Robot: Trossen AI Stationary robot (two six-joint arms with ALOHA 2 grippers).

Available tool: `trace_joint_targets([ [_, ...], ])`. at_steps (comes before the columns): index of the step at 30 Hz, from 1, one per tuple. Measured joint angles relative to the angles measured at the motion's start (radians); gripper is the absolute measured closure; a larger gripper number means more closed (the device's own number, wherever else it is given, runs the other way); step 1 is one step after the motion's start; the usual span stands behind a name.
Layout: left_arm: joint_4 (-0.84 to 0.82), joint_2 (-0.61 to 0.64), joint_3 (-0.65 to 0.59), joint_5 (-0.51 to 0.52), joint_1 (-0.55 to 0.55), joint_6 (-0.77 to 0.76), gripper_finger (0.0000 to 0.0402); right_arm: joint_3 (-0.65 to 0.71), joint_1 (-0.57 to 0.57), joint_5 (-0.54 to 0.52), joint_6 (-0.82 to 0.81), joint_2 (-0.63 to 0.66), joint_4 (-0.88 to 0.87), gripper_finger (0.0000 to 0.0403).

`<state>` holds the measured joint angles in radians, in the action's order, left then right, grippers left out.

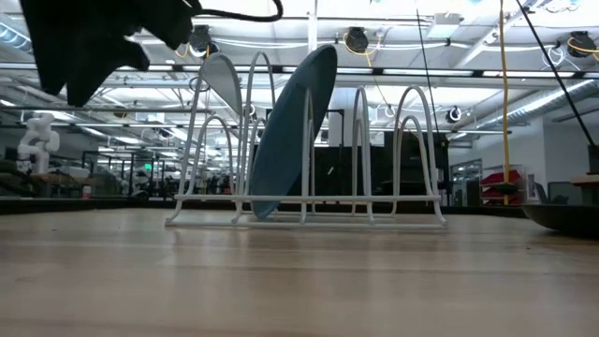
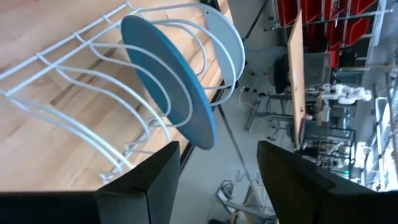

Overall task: Sort dishes
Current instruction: Put the green plate in the dish rack

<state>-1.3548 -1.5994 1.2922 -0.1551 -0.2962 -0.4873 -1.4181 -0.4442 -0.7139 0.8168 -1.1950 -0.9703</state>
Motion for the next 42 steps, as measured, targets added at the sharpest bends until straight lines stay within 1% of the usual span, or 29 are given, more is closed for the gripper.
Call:
trace_joint_targets([
  [5,0.171,0.079,-0.139,-0.046,-0.019,-0.028,0.0219,0.0,-0.004,0.002,-0.053,0.006,-0.037,0.0195],
  [9,0.266,0.105,-0.222,-0.081,-0.05,-0.001,0.0219,0.0,-0.004,0.004,-0.068,0.006,-0.059,0.0195],
  [11,0.286,0.103,-0.253,-0.086,-0.066,0.025,0.0219,0.0,-0.003,0.004,-0.073,0.006,-0.062,0.0195],
  [14,0.33,0.104,-0.301,-0.124,-0.074,0.032,0.0224,0.0,-0.003,0.004,-0.073,0.006,-0.061,0.0195],
  [19,0.355,0.104,-0.375,-0.175,-0.087,0.057,0.0235,0.0,-0.003,0.005,-0.087,0.006,-0.061,0.0195],
  [25,0.463,0.103,-0.427,-0.234,-0.085,0.058,0.0242,0.0,-0.003,0.006,-0.092,0.006,-0.06,0.0195],
  [30,0.499,0.104,-0.445,-0.237,-0.085,0.06,0.0242,0.0,-0.002,0.005,-0.095,0.006,-0.06,0.0195],
  [35,0.55,0.104,-0.493,-0.239,-0.086,0.051,0.0242,0.0,-0.002,0.005,-0.099,0.006,-0.059,0.0195],
  [42,0.604,0.104,-0.533,-0.261,-0.086,0.049,0.0242,0.0,-0.002,0.005,-0.099,0.006,-0.055,0.0195],
])
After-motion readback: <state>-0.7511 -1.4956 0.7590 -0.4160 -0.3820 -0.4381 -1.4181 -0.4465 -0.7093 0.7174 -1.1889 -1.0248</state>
